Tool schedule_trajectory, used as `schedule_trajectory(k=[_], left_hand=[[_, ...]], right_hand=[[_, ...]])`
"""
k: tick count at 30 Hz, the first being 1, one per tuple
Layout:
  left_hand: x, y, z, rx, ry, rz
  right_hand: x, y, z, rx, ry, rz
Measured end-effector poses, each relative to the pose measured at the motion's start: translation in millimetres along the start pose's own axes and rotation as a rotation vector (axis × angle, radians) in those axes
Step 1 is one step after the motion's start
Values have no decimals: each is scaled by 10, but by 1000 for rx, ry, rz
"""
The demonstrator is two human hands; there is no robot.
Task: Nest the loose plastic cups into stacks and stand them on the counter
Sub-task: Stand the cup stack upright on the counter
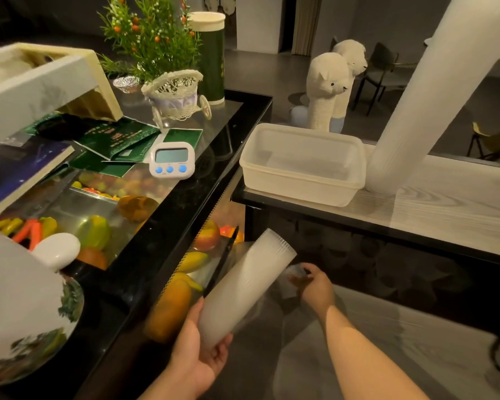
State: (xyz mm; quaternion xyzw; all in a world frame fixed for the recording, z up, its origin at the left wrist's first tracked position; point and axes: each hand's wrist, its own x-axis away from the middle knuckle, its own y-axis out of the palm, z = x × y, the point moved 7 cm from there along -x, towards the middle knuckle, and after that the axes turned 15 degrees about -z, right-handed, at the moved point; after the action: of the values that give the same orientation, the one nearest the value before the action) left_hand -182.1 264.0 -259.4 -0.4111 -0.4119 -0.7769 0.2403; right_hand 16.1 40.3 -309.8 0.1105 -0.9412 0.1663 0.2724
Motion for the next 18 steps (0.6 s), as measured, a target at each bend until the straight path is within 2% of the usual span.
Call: schedule_trajectory(k=[2,6,9,13,18], left_hand=[[-8,-10,2,-9,3,4],[-17,-2,3,-46,16,-2],[-39,17,-11,-82,24,-14],[-49,74,-62,-131,13,-60],[18,130,-109,-153,16,-91]], right_hand=[[145,-182,22,-215,-33,57],[699,-690,-251,-341,-201,240],[1117,-838,-555,-414,-370,202],[1428,-803,-923,-245,-489,72],[1619,-739,-1225,-19,-544,28]])
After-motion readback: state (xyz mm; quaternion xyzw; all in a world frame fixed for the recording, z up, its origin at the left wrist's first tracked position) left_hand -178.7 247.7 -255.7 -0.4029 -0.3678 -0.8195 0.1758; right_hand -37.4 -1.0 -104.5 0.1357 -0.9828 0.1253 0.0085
